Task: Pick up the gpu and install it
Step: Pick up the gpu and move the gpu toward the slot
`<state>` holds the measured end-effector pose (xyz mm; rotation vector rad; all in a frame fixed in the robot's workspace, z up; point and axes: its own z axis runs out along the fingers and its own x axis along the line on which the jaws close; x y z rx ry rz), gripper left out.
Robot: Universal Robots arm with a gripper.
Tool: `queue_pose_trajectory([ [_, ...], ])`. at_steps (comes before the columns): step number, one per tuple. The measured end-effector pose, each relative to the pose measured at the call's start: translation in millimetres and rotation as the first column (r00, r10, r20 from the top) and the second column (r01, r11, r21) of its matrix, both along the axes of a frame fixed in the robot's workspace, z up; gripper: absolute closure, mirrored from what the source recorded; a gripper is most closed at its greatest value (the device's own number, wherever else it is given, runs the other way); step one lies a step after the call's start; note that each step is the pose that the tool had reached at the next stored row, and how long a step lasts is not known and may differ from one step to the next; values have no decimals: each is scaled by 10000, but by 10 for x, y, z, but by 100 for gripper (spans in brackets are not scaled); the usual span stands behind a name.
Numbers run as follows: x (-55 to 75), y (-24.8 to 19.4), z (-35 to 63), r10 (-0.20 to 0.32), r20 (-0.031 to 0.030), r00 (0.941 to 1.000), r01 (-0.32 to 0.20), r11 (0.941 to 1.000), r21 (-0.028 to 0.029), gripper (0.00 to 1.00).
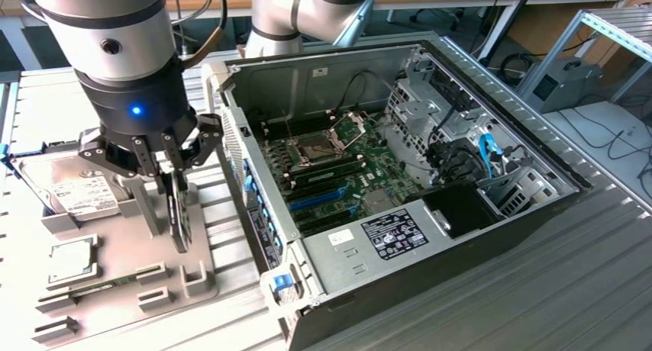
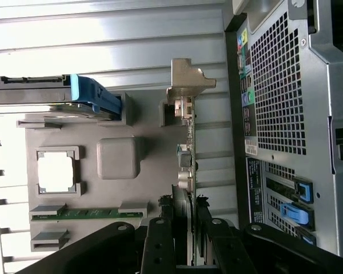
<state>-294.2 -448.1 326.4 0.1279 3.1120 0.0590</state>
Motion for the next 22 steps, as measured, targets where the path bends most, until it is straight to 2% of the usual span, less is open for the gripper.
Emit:
queue_pose_trajectory([
  [15,2,-1,43,0,-2,10000,0,10000,4,73],
  [18,2,0,75,0,0,10000,0,10000,6,73],
  [22,4,0,168,-1,-1,10000,1,10000,6,73],
])
